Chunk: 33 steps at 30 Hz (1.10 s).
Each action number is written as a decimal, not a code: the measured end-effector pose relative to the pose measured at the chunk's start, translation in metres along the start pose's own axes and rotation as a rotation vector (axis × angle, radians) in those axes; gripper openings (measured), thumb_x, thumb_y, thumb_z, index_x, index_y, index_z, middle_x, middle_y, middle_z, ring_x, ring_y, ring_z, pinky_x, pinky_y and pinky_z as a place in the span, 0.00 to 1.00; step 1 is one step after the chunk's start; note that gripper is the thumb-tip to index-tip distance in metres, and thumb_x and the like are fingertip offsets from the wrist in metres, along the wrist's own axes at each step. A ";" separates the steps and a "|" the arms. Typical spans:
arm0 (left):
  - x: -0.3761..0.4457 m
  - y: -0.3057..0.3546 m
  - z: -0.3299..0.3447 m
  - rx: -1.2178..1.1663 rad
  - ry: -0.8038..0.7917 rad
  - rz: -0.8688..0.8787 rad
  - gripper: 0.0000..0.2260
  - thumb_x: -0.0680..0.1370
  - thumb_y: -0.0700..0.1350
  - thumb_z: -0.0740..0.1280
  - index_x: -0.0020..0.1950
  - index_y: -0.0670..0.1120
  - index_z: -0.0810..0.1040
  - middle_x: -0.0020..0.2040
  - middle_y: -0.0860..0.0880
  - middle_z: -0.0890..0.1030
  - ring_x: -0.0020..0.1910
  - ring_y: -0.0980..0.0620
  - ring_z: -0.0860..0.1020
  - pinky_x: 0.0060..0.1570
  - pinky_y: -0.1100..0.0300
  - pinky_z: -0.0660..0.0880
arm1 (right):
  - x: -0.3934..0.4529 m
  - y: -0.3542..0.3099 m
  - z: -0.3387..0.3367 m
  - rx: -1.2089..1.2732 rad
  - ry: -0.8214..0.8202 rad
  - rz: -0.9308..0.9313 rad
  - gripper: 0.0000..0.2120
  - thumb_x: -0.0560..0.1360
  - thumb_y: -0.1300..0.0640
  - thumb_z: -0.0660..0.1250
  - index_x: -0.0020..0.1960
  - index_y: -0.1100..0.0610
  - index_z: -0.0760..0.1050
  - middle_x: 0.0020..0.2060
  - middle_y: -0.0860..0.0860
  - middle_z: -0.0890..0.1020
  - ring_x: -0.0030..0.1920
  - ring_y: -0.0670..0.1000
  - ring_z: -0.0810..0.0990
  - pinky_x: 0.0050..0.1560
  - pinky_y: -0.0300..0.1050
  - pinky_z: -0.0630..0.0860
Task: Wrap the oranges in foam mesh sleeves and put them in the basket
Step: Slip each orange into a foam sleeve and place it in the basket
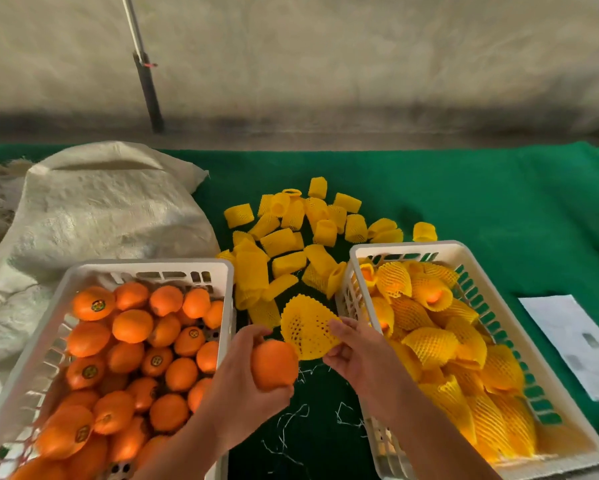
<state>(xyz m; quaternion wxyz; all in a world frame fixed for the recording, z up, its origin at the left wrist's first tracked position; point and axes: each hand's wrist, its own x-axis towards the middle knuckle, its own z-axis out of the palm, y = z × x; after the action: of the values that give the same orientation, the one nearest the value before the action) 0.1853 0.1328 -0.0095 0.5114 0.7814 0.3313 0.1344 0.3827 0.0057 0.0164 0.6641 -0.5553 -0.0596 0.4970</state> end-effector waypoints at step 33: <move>-0.091 -0.001 -0.045 -0.862 -0.423 -0.493 0.44 0.55 0.48 0.86 0.69 0.48 0.77 0.66 0.38 0.77 0.56 0.36 0.84 0.52 0.48 0.81 | -0.043 0.054 0.049 -1.242 -0.409 -0.401 0.10 0.82 0.43 0.66 0.63 0.37 0.79 0.50 0.35 0.84 0.53 0.41 0.82 0.54 0.42 0.82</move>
<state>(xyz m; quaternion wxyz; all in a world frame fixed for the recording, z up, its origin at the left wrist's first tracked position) 0.0924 0.1059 0.0213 0.8577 0.4097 0.3096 -0.0261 0.2984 0.0013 0.0122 0.2770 -0.7066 -0.5595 0.3331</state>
